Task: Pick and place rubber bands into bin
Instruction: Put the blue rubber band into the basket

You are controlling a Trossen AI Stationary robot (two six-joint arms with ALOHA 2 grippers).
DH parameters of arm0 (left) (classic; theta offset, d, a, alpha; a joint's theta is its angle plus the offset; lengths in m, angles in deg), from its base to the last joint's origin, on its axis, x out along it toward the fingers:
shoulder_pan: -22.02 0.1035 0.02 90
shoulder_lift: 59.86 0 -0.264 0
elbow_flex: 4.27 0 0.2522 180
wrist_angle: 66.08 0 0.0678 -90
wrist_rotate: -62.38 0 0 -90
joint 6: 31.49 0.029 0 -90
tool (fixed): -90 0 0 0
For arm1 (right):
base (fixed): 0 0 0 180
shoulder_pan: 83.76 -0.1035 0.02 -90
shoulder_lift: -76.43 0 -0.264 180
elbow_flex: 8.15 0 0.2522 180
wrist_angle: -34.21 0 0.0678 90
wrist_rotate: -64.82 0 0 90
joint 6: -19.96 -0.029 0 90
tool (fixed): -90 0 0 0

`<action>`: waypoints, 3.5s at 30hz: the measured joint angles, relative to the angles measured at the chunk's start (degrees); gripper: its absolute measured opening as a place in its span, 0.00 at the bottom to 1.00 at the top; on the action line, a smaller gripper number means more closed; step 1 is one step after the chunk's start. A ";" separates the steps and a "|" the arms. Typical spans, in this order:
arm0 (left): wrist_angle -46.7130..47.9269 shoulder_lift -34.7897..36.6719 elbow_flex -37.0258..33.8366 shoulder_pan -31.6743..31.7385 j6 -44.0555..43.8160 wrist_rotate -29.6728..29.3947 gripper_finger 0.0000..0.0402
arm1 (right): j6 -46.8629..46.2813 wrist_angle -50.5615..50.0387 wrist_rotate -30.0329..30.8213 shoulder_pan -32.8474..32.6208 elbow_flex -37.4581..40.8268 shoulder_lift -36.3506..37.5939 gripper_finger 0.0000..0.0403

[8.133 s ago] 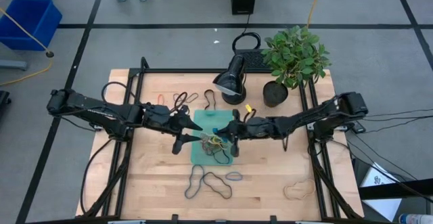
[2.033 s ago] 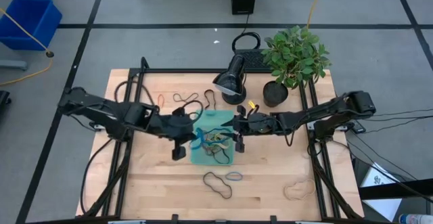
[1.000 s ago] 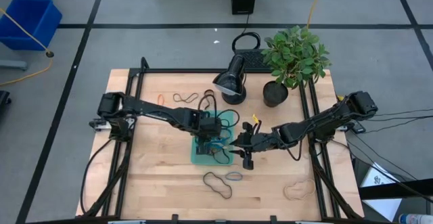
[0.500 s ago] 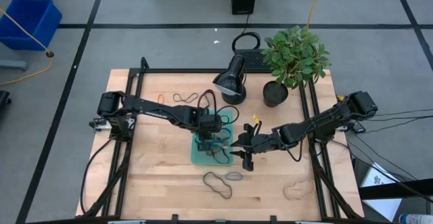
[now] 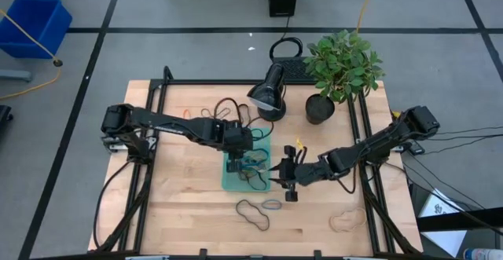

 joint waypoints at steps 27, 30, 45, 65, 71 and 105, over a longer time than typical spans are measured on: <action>-0.30 2.84 0.02 0.04 4.76 -0.02 0.22 | -19.15 -7.76 7.52 -11.52 -5.32 -14.54 0.33; -0.28 2.84 0.02 0.04 5.51 -0.02 0.22 | -19.44 -4.03 4.93 -11.71 -5.33 -17.85 0.33; 0.15 2.84 0.02 0.04 6.14 0.02 0.22 | -24.39 -2.68 1.44 -11.17 -5.39 -24.79 0.33; 0.05 2.84 0.02 0.04 5.73 0.02 0.22 | -21.79 -1.15 0.59 -11.07 -5.33 -25.07 0.33; 0.02 2.84 0.02 0.04 4.09 0.04 0.22 | -20.14 -2.52 0.65 -10.73 -5.38 -25.00 0.27; 4.83 9.15 -0.06 -6.40 -4.84 0.37 0.22 | -10.52 -18.12 7.94 -9.32 -5.19 -4.01 0.00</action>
